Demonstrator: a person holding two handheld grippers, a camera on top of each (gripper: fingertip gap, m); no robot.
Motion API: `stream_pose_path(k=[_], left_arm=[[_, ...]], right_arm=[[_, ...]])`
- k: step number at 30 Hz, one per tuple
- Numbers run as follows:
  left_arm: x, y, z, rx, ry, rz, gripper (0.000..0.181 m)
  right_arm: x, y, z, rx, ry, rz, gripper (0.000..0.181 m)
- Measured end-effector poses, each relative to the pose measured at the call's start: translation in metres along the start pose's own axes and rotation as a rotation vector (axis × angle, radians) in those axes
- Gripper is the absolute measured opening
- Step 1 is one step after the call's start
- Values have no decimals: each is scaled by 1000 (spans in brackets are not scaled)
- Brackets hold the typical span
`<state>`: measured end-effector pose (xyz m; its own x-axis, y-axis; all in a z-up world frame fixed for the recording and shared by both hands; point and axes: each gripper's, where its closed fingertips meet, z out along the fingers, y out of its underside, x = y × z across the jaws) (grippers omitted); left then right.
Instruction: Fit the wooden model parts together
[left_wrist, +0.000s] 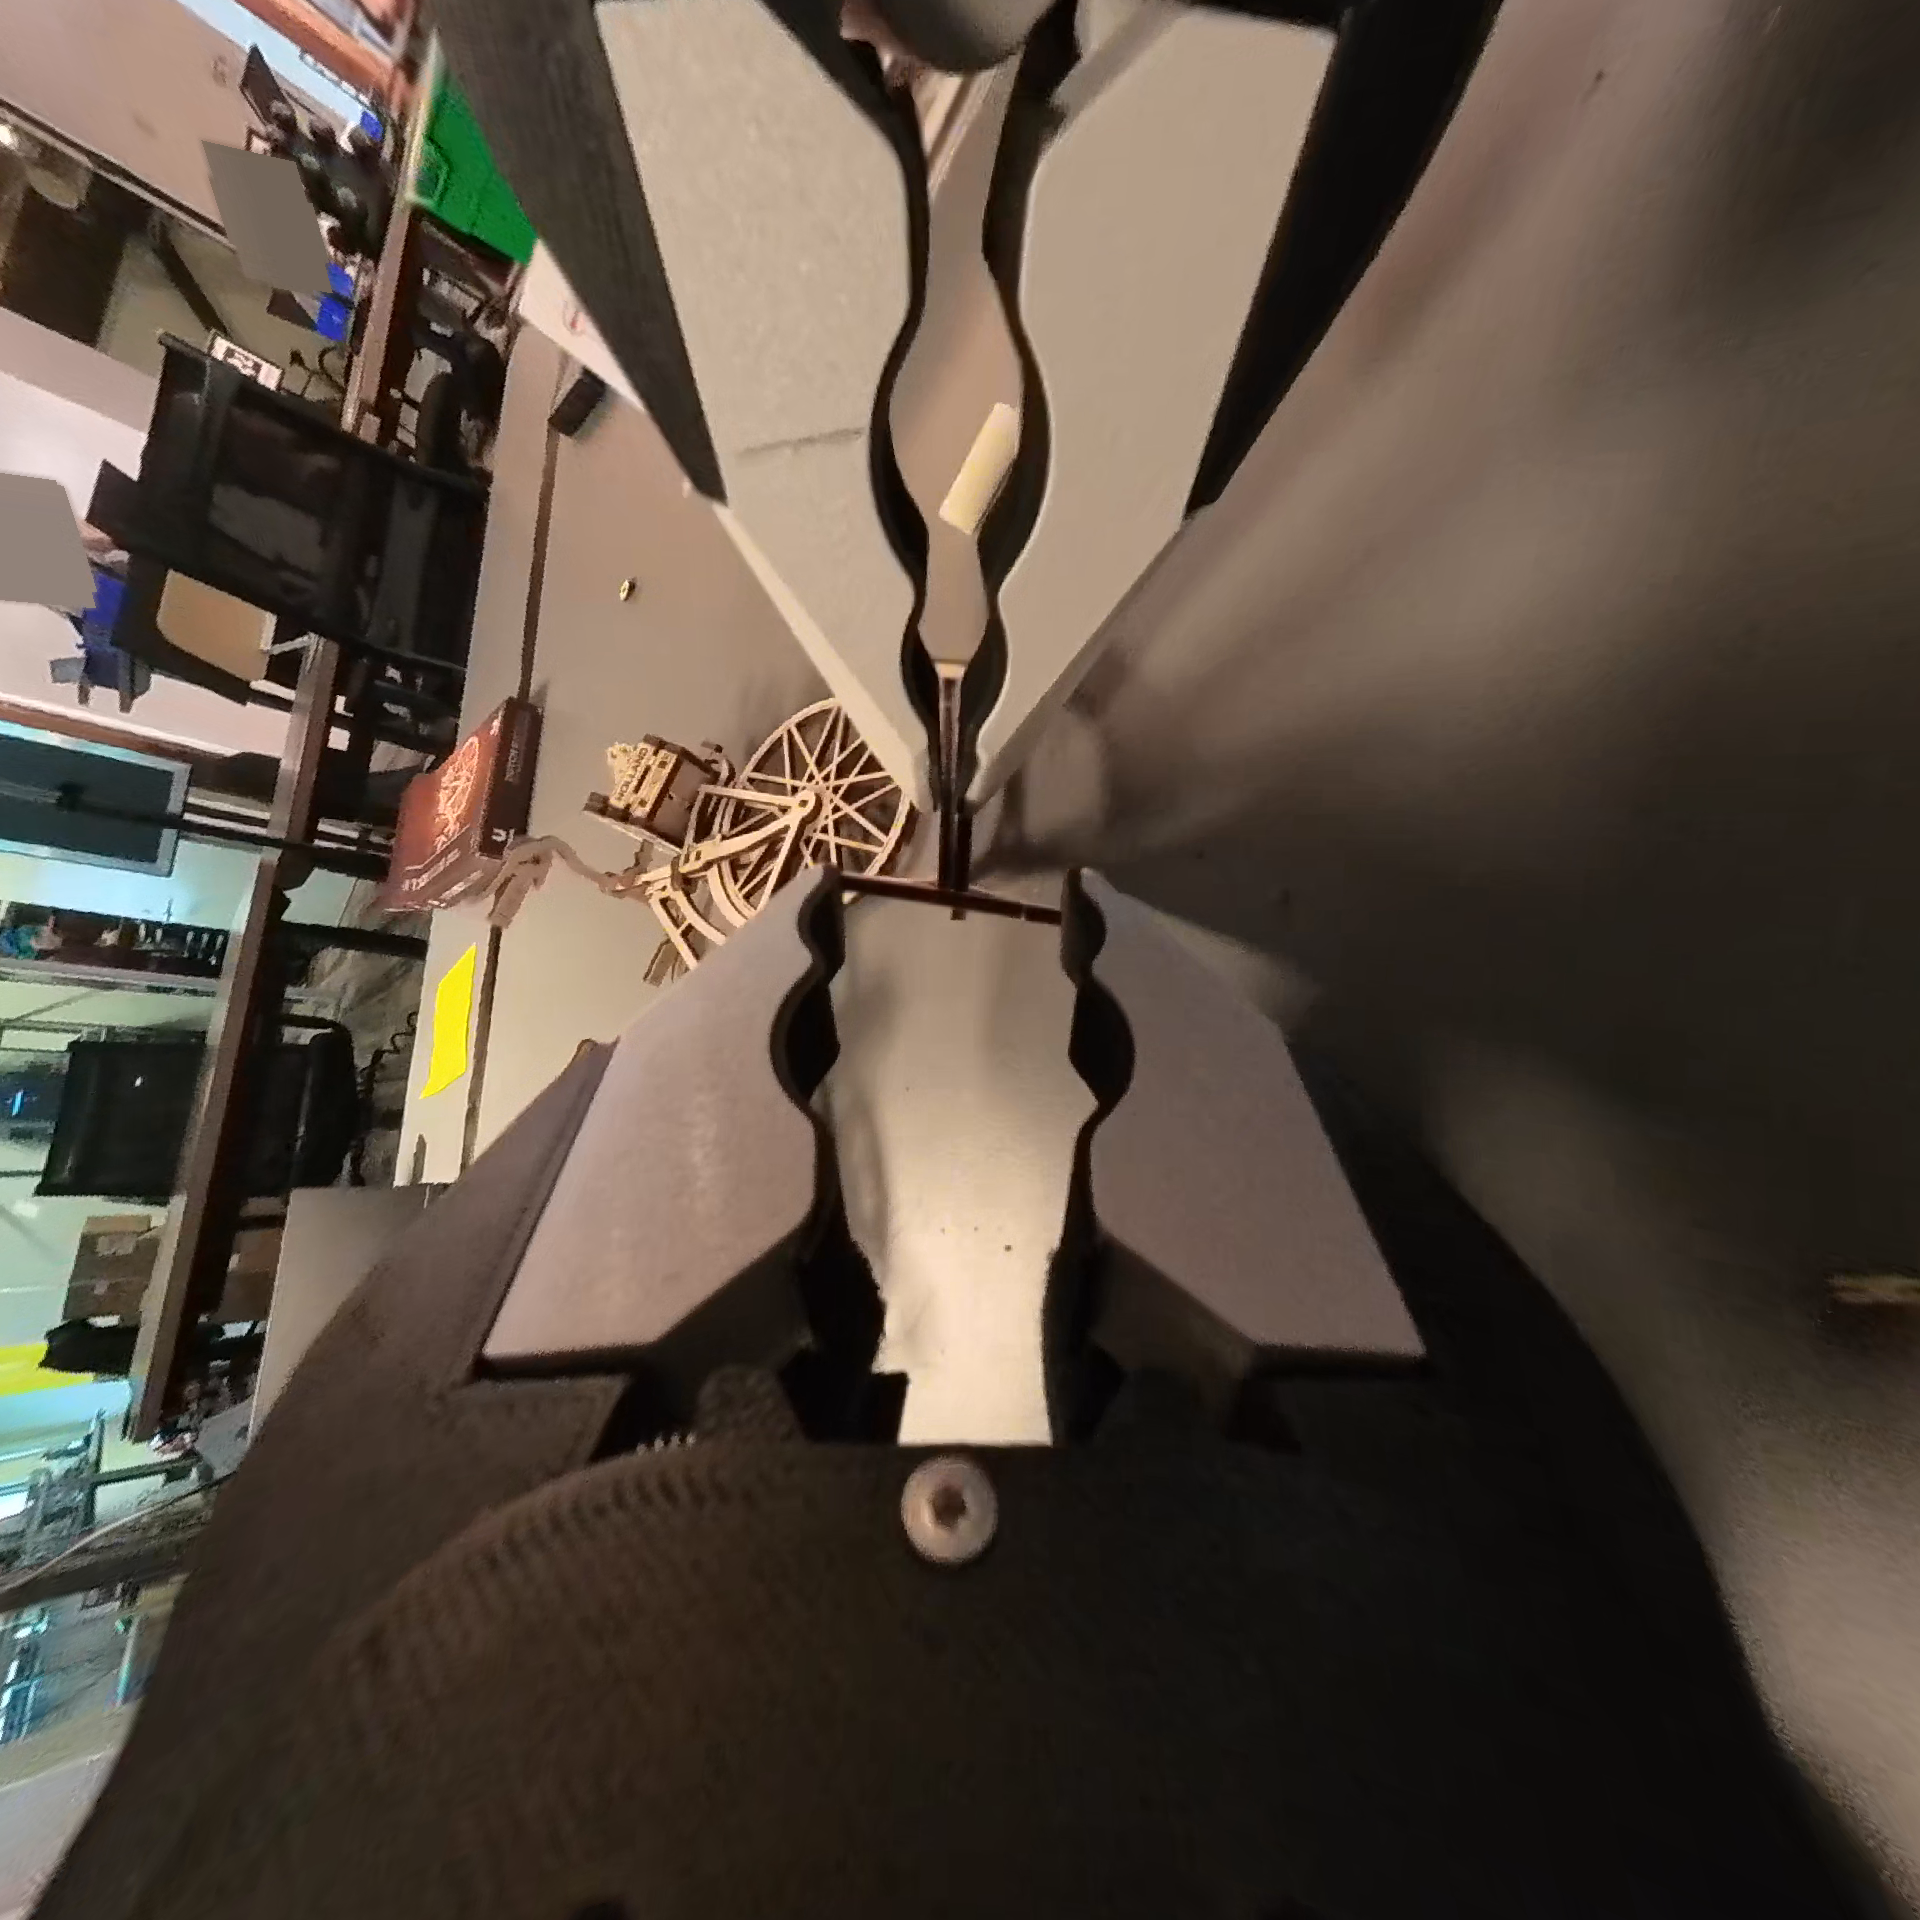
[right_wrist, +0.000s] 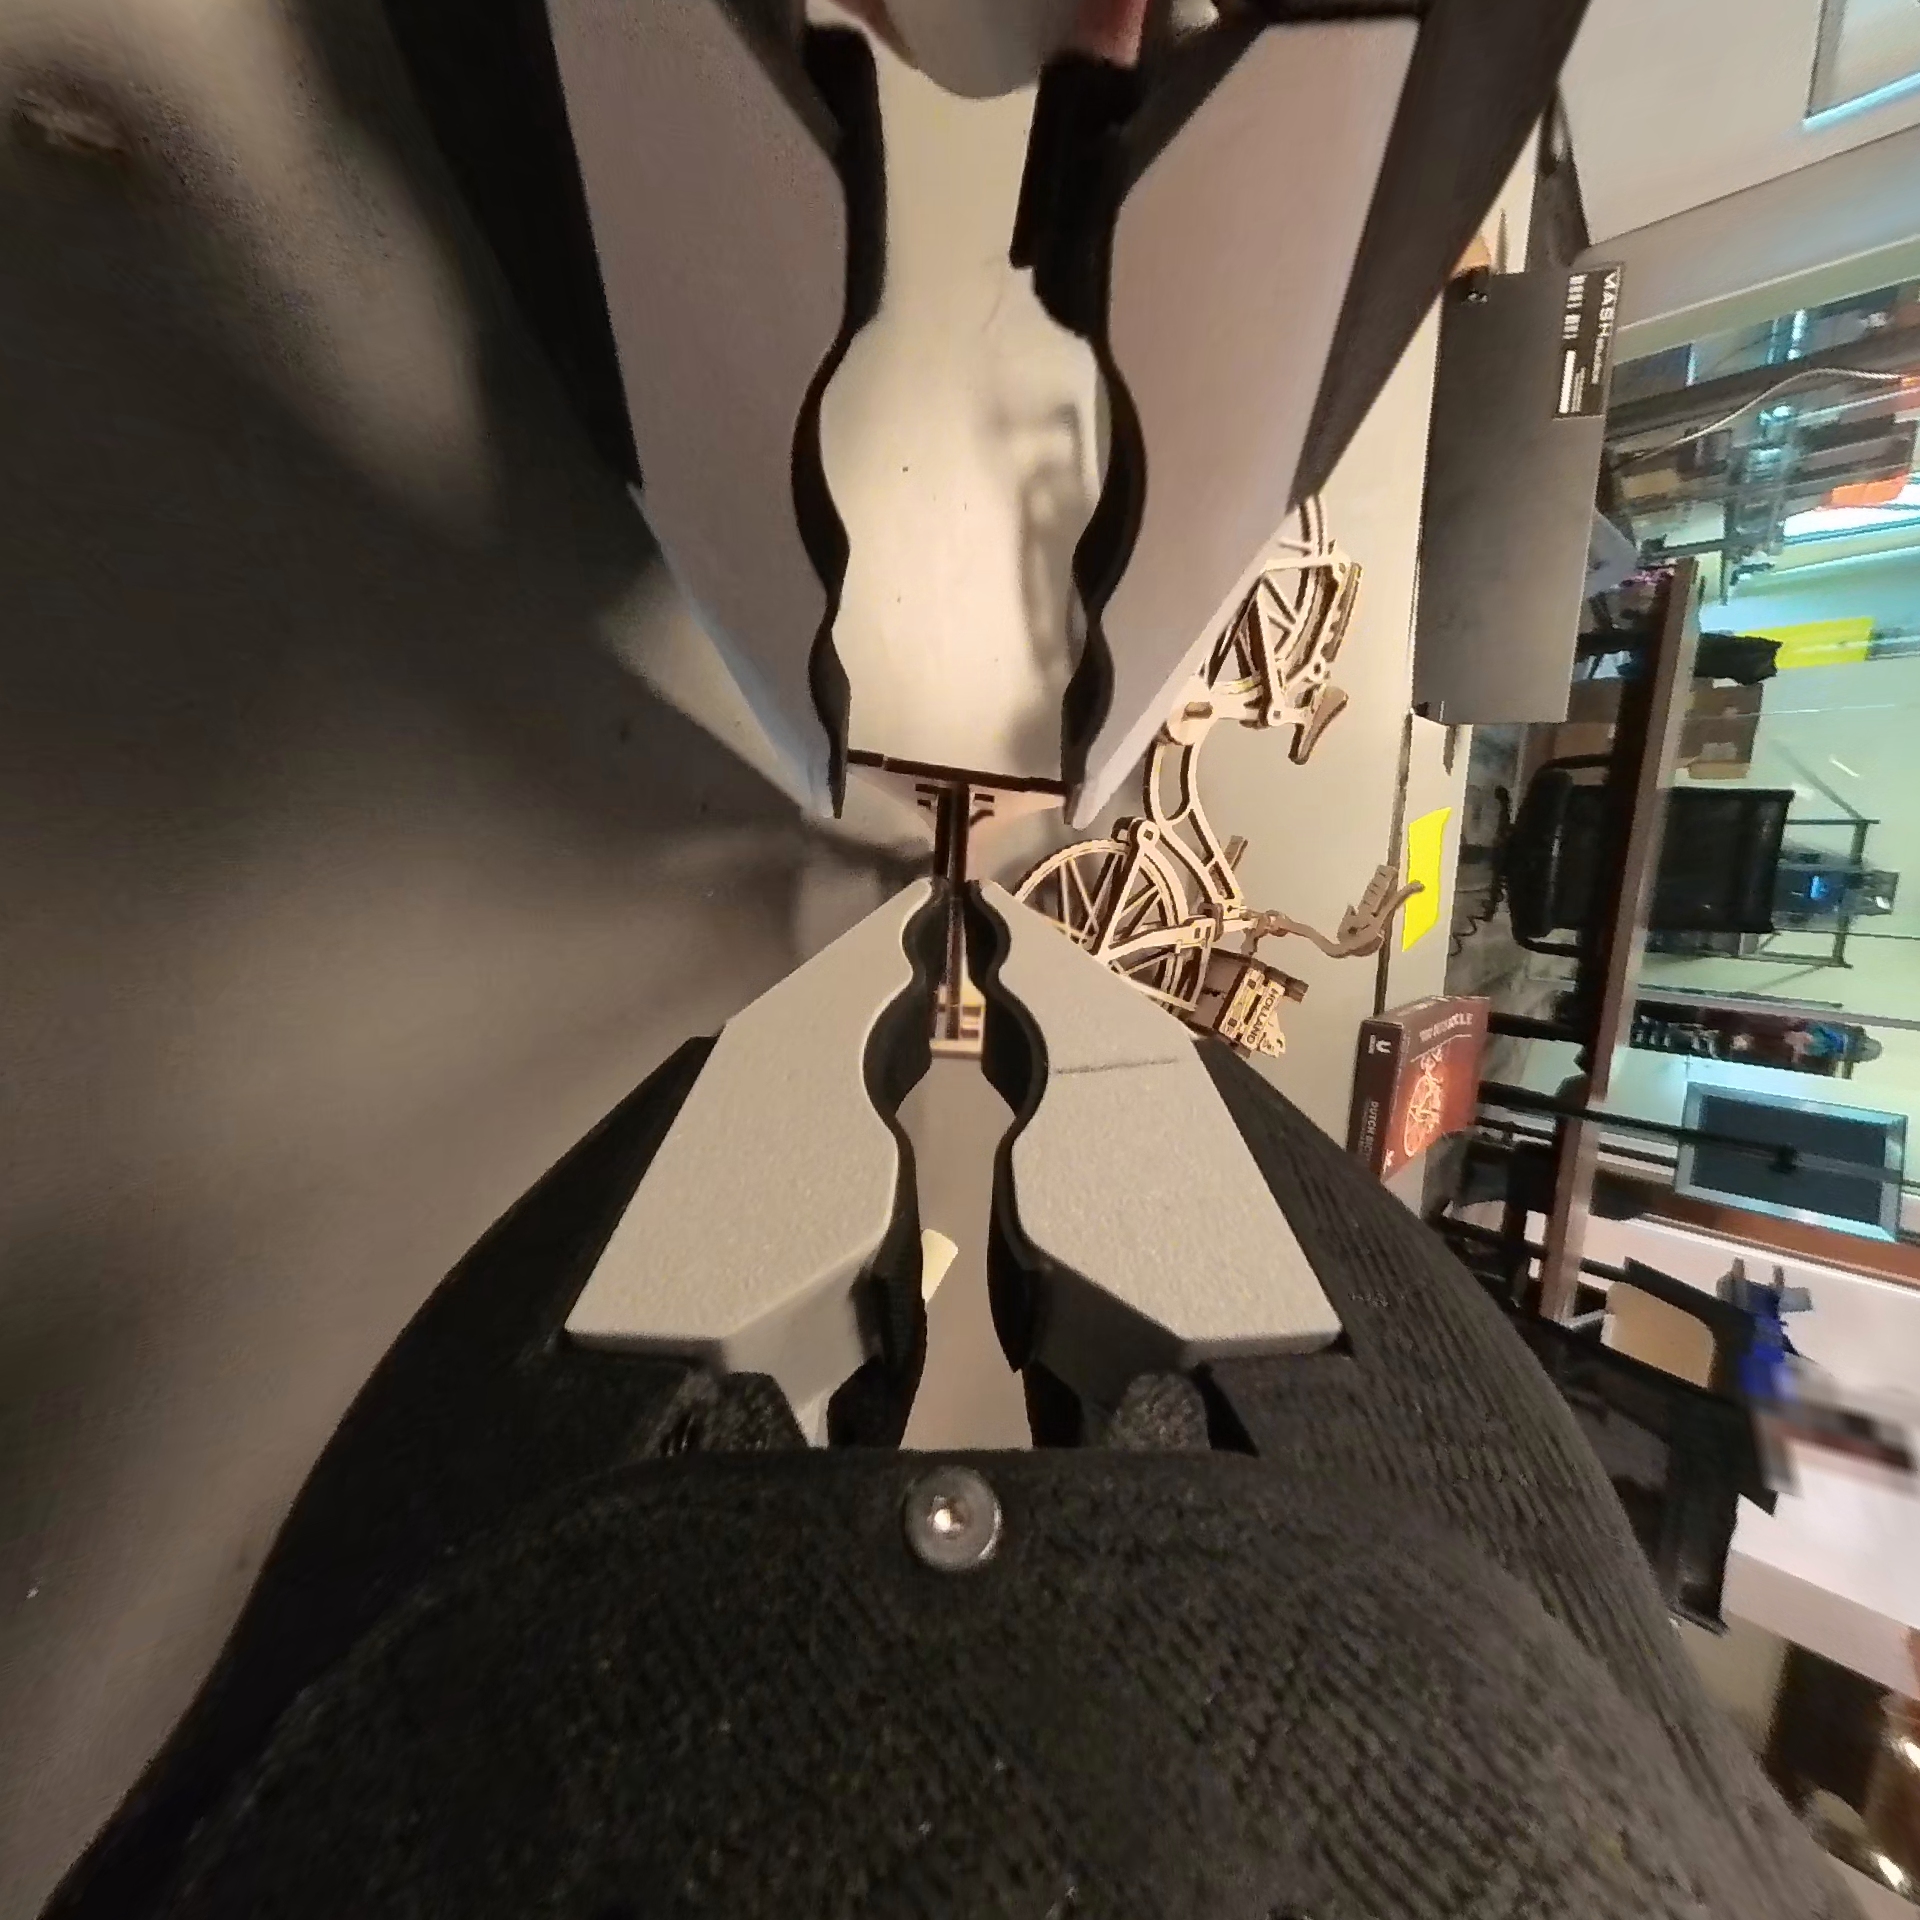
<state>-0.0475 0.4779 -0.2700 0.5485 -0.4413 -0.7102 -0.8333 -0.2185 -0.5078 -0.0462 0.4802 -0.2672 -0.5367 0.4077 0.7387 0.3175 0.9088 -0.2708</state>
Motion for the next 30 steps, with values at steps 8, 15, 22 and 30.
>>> stream_pose_path(k=[8,15,22,30], left_arm=[[-4,1,0,54,14,-34,42],[-2,1,0,80,33,-56,41],[-2,3,-1,91,62,-74,40],[7,3,-7,149,145,-52,45]], right_arm=[[6,-3,5,-1,25,76,0],[6,-6,8,-21,50,24,0],[6,-10,11,-8,75,-23,0],[6,-15,13,4,103,-57,0]])
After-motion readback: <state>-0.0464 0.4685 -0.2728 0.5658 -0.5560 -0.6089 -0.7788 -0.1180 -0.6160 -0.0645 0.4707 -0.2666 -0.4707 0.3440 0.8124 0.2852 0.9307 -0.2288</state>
